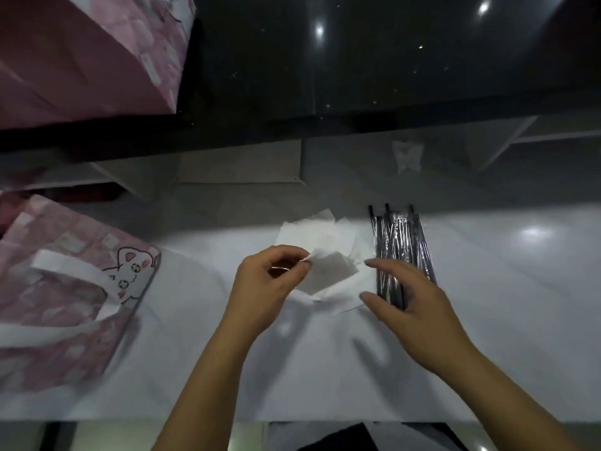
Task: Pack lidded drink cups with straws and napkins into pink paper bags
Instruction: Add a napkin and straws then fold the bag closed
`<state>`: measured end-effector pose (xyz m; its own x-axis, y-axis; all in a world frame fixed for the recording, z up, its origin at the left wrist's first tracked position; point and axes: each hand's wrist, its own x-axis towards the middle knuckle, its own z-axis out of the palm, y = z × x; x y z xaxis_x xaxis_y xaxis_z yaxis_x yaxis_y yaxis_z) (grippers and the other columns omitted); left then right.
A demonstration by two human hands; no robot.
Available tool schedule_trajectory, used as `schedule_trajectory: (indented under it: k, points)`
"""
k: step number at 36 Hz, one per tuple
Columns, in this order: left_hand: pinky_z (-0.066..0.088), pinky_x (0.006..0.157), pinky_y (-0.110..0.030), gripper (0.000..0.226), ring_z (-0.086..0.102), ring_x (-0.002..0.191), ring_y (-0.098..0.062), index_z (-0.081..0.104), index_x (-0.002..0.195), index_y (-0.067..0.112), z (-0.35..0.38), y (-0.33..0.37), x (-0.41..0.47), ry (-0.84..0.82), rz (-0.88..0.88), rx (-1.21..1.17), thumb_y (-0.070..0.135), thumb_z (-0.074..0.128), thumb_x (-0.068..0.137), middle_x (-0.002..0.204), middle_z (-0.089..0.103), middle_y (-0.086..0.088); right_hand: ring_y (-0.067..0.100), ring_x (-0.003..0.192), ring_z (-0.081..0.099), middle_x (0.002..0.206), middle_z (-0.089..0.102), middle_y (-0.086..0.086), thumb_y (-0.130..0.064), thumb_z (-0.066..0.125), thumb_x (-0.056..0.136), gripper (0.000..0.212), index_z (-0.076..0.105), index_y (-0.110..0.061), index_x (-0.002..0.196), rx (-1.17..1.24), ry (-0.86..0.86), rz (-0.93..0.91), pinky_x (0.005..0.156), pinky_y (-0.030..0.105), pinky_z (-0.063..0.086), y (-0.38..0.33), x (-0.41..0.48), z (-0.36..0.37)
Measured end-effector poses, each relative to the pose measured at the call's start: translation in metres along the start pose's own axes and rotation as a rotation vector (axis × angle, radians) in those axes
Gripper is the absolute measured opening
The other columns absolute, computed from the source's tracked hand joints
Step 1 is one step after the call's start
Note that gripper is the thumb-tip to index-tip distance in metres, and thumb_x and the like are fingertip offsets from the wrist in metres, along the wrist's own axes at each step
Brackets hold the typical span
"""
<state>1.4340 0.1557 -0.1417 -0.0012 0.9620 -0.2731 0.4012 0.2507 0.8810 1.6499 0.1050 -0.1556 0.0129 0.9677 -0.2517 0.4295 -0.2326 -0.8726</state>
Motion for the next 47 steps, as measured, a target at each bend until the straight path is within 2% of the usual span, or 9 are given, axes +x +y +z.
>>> schedule_trajectory:
  k: [3, 8, 16, 26, 33, 39, 42, 44, 47]
  points:
    - [0.057, 0.075, -0.021, 0.015, 0.070, 0.080, -0.008, 0.076, 0.087, 0.022, 0.007, 0.015, -0.024, 0.052, -0.028, -0.153, 0.007, 0.074, 0.086, 0.086, 0.075, 0.008, -0.009, 0.115, 0.054, 0.121, 0.061, -0.025, -0.023, 0.077, 0.084, 0.042, 0.064, -0.037, 0.122, 0.130, -0.035, 0.041, 0.095, 0.018, 0.044, -0.005, 0.008, -0.009]
    - [0.055, 0.072, -0.021, 0.013, 0.071, 0.084, -0.014, 0.076, 0.094, 0.011, 0.024, 0.029, -0.054, 0.106, -0.095, -0.349, 0.003, 0.071, 0.085, 0.090, 0.076, -0.003, 0.015, 0.074, 0.065, 0.086, 0.074, 0.008, -0.004, 0.073, 0.085, 0.018, 0.076, -0.020, 0.090, 0.475, -0.015, 0.006, 0.063, 0.032, 0.051, -0.014, 0.006, -0.026]
    - [0.058, 0.076, -0.029, 0.014, 0.070, 0.084, -0.014, 0.077, 0.096, 0.012, 0.055, 0.045, -0.077, 0.140, -0.112, -0.340, 0.013, 0.063, 0.092, 0.091, 0.076, -0.002, 0.005, 0.078, 0.071, 0.082, 0.077, -0.007, 0.007, 0.070, 0.084, 0.028, 0.079, -0.019, 0.088, 0.424, -0.038, -0.141, 0.073, 0.014, 0.052, 0.002, -0.003, -0.056]
    - [0.057, 0.064, -0.033, 0.023, 0.071, 0.081, -0.027, 0.079, 0.088, 0.012, 0.077, 0.069, -0.075, 0.239, -0.173, -0.464, 0.012, 0.058, 0.097, 0.094, 0.075, -0.014, 0.021, 0.084, 0.073, 0.086, 0.078, 0.001, -0.005, 0.072, 0.085, 0.016, 0.078, -0.015, 0.095, 0.537, -0.016, -0.073, 0.081, 0.030, 0.060, 0.009, 0.012, -0.082]
    - [0.057, 0.063, -0.031, 0.021, 0.072, 0.080, -0.026, 0.074, 0.090, 0.010, 0.083, 0.076, -0.071, 0.333, -0.189, -0.474, 0.013, 0.056, 0.099, 0.093, 0.075, -0.012, 0.012, 0.090, 0.073, 0.092, 0.078, -0.004, -0.006, 0.072, 0.086, 0.017, 0.079, -0.018, 0.095, 0.500, 0.005, -0.143, 0.089, 0.037, 0.058, 0.009, 0.021, -0.096]
    - [0.059, 0.067, -0.032, 0.020, 0.073, 0.084, -0.026, 0.074, 0.093, 0.011, 0.083, 0.074, -0.067, 0.326, -0.213, -0.426, 0.014, 0.055, 0.100, 0.092, 0.076, -0.009, -0.002, 0.125, 0.052, 0.132, 0.061, -0.020, -0.011, 0.078, 0.080, 0.013, 0.082, -0.024, 0.083, 0.342, -0.352, -0.300, 0.102, 0.033, 0.042, 0.014, 0.029, -0.114]
    - [0.059, 0.068, -0.032, 0.019, 0.072, 0.083, -0.025, 0.074, 0.093, 0.010, 0.084, 0.072, -0.065, 0.310, -0.224, -0.426, 0.015, 0.057, 0.099, 0.093, 0.076, -0.010, 0.003, 0.133, 0.047, 0.141, 0.055, -0.020, -0.026, 0.082, 0.072, 0.011, 0.081, -0.019, 0.081, 0.433, -0.548, -0.274, 0.104, 0.035, 0.040, 0.014, 0.030, -0.124]
    - [0.059, 0.070, -0.034, 0.021, 0.072, 0.083, -0.025, 0.074, 0.092, 0.010, 0.084, 0.071, -0.065, 0.280, -0.213, -0.430, 0.015, 0.056, 0.099, 0.092, 0.075, -0.011, 0.009, 0.132, 0.050, 0.143, 0.052, -0.020, -0.032, 0.079, 0.069, 0.020, 0.081, -0.016, 0.081, 0.476, -0.592, -0.247, 0.103, 0.037, 0.041, 0.014, 0.030, -0.127]
    - [0.059, 0.072, -0.035, 0.022, 0.071, 0.083, -0.023, 0.074, 0.092, 0.008, 0.085, 0.070, -0.066, 0.202, -0.189, -0.429, 0.013, 0.054, 0.100, 0.089, 0.074, -0.008, 0.009, 0.133, 0.050, 0.144, 0.052, -0.019, -0.022, 0.083, 0.072, 0.015, 0.080, -0.010, 0.082, 0.492, -0.570, -0.214, 0.107, 0.040, 0.039, 0.016, 0.033, -0.123]
